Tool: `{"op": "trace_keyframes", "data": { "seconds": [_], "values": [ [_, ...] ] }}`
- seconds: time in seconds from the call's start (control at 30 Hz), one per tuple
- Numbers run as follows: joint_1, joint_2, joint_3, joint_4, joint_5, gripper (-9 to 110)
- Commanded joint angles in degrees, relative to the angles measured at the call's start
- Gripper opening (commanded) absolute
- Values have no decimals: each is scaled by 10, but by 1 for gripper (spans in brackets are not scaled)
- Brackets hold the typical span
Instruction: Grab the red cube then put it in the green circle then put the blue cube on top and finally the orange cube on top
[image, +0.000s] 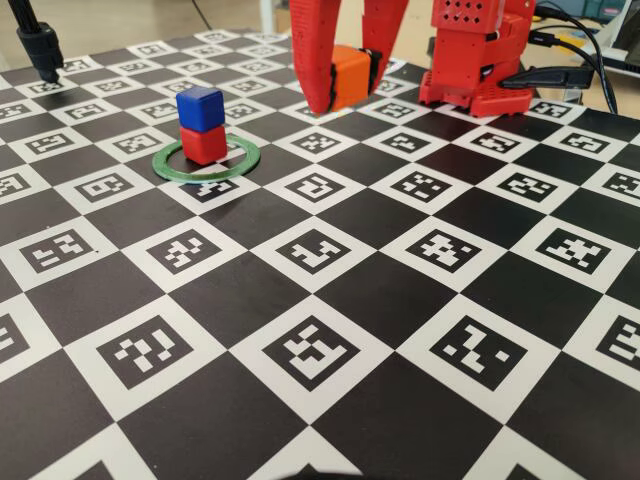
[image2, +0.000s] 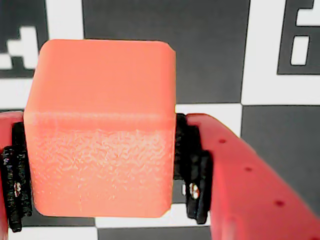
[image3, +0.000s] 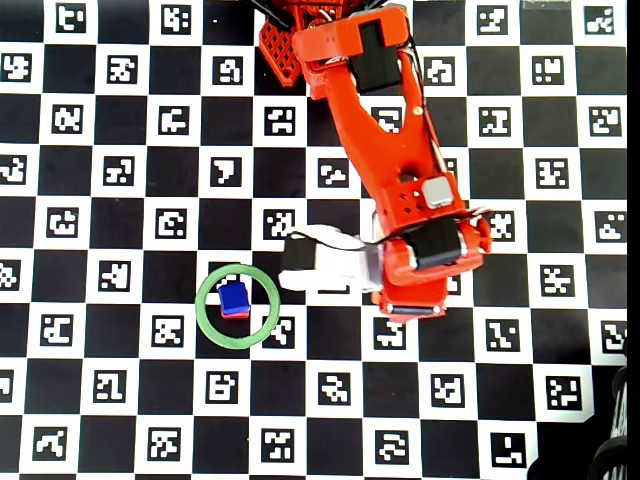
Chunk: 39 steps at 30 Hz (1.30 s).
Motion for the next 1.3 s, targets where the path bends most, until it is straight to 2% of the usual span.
{"op": "trace_keyframes", "data": {
  "seconds": [0.0,0.73,1.0,1.27],
  "values": [
    [43,92,-8,34,-33,9],
    [224,137,17,59,-214,9],
    [249,161,71,15,-282,9],
    [250,158,83,-20,-301,9]
  ]
}}
